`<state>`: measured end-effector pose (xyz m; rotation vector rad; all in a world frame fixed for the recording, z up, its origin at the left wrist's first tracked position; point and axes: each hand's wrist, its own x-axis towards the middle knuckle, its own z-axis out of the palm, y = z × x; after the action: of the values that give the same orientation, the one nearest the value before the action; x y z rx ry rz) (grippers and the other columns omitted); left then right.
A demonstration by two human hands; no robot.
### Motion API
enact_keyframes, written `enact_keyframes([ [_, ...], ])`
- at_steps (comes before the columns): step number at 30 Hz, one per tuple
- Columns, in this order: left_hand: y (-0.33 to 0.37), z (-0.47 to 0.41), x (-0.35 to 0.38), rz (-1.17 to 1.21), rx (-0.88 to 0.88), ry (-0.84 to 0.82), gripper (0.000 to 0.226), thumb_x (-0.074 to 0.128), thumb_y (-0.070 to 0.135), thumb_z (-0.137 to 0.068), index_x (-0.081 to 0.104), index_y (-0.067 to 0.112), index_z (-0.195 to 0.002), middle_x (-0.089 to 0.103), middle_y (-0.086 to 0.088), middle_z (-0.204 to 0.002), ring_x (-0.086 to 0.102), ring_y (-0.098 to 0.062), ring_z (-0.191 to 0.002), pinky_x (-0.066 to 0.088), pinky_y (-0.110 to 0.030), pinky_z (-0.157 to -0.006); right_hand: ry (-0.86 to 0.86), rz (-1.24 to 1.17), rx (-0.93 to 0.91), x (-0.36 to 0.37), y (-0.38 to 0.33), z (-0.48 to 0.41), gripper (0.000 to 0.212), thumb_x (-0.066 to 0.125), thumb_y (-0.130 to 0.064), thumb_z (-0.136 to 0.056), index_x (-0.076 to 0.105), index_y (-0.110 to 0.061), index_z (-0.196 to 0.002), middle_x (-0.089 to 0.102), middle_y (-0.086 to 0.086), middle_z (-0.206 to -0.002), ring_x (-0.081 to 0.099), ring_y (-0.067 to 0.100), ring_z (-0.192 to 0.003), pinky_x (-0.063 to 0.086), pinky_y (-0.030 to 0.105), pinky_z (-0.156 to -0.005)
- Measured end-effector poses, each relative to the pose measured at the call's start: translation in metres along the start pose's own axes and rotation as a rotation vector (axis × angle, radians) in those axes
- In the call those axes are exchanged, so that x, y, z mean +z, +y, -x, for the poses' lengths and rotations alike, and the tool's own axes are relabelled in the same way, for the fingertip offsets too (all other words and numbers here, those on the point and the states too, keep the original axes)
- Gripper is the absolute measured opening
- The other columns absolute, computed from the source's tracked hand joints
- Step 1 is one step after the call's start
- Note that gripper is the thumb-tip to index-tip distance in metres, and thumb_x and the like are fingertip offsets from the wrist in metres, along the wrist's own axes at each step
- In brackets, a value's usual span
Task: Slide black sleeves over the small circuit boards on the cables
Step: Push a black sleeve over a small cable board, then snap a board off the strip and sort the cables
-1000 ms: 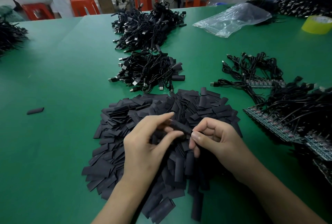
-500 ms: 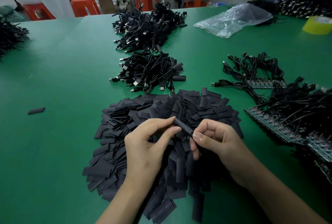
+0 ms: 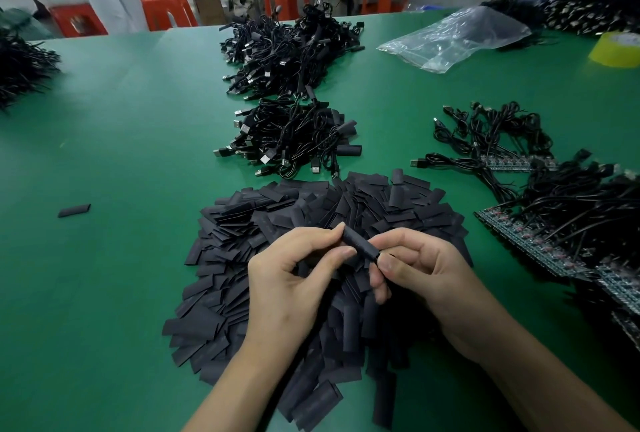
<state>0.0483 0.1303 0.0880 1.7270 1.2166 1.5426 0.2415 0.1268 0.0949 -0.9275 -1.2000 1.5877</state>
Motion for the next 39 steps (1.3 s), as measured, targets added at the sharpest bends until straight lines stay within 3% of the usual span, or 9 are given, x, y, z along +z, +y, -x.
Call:
enact_keyframes([
  [9,0.004,0.001,0.002,-0.136,0.01,-0.129,0.042,0.07,0.037,-0.089,0.07,0.023,-0.129,0.068,0.015,-0.11,0.066,-0.015,-0.107,0.05,-0.025,-0.093,0.031,-0.193,0.035,0.001,-0.004,-0.001,0.02,0.069,-0.014,-0.091,0.061,-0.005,-0.106,0.067,0.011,-0.077,0.063,0.016,-0.062,0.055,0.024,-0.061],
  [13,0.013,0.0,0.007,-0.425,0.111,-0.227,0.046,0.052,0.066,-0.094,0.08,0.03,-0.096,0.062,0.015,-0.097,0.056,-0.012,-0.095,0.045,-0.038,-0.085,0.105,-0.416,0.036,0.0,-0.006,-0.005,0.021,0.065,-0.018,-0.09,0.058,-0.011,-0.108,0.066,0.004,-0.079,0.063,0.011,-0.064,0.057,0.024,-0.059],
  [16,0.023,0.001,0.018,-0.537,0.182,-0.36,0.051,0.052,0.075,-0.088,0.08,0.033,-0.09,0.062,0.016,-0.095,0.052,-0.014,-0.091,0.043,-0.038,-0.081,0.189,-0.557,-0.008,-0.001,-0.005,-0.009,0.023,0.06,-0.02,-0.089,0.055,-0.012,-0.11,0.067,0.001,-0.079,0.063,0.009,-0.066,0.057,0.023,-0.062],
  [21,0.036,0.004,0.035,-0.411,0.053,-0.422,0.029,0.075,0.052,-0.084,0.074,0.023,-0.081,0.064,0.014,-0.089,0.051,-0.011,-0.087,0.047,-0.034,-0.08,0.281,-0.572,-0.101,-0.002,-0.003,-0.01,0.029,0.06,-0.024,-0.087,0.054,-0.01,-0.112,0.073,0.001,-0.082,0.07,0.01,-0.072,0.058,0.021,-0.067],
  [26,0.041,-0.026,0.024,-0.238,-0.174,-0.419,0.03,0.074,0.045,-0.091,0.071,0.021,-0.073,0.066,0.001,-0.066,0.055,-0.004,-0.062,0.048,-0.036,-0.062,0.298,-0.428,-0.189,-0.005,-0.009,-0.013,0.046,0.058,-0.03,-0.091,0.049,-0.006,-0.13,0.073,0.019,-0.121,0.069,0.029,-0.117,0.058,0.035,-0.096],
  [30,0.029,-0.08,0.003,-0.37,-0.201,-0.294,0.035,0.072,0.042,-0.093,0.068,0.022,-0.064,0.064,0.013,-0.055,0.048,0.004,-0.048,0.035,-0.013,-0.05,0.322,-0.25,-0.212,-0.005,-0.005,-0.012,0.052,0.068,-0.038,-0.091,0.051,-0.01,-0.133,0.072,0.014,-0.122,0.069,0.028,-0.118,0.056,0.032,-0.099],
  [34,-0.001,-0.146,-0.01,-0.641,-0.231,-0.249,0.042,0.07,0.052,-0.092,0.075,0.014,-0.075,0.072,-0.003,-0.067,0.055,-0.006,-0.054,0.044,-0.023,-0.055,0.332,-0.114,-0.214,-0.002,0.0,-0.013,0.04,0.062,-0.031,-0.093,0.054,-0.013,-0.128,0.074,0.009,-0.112,0.072,0.027,-0.11,0.058,0.031,-0.091],
  [36,-0.018,-0.172,-0.013,-0.72,-0.257,-0.209,0.04,0.072,0.049,-0.092,0.078,0.009,-0.094,0.076,-0.011,-0.084,0.066,-0.018,-0.073,0.056,-0.032,-0.073,0.342,-0.098,-0.206,-0.003,0.001,-0.014,0.039,0.062,-0.03,-0.092,0.054,-0.013,-0.126,0.074,0.008,-0.109,0.072,0.027,-0.108,0.058,0.032,-0.09],
  [39,-0.029,-0.186,-0.01,-0.768,-0.266,-0.091,0.049,0.074,0.042,-0.093,0.066,0.009,-0.128,0.074,-0.011,-0.108,0.067,-0.028,-0.102,0.053,-0.04,-0.094,0.351,-0.09,-0.208,-0.007,0.002,-0.016,0.038,0.062,-0.03,-0.092,0.056,-0.012,-0.125,0.074,0.007,-0.108,0.073,0.027,-0.107,0.058,0.031,-0.09],
])
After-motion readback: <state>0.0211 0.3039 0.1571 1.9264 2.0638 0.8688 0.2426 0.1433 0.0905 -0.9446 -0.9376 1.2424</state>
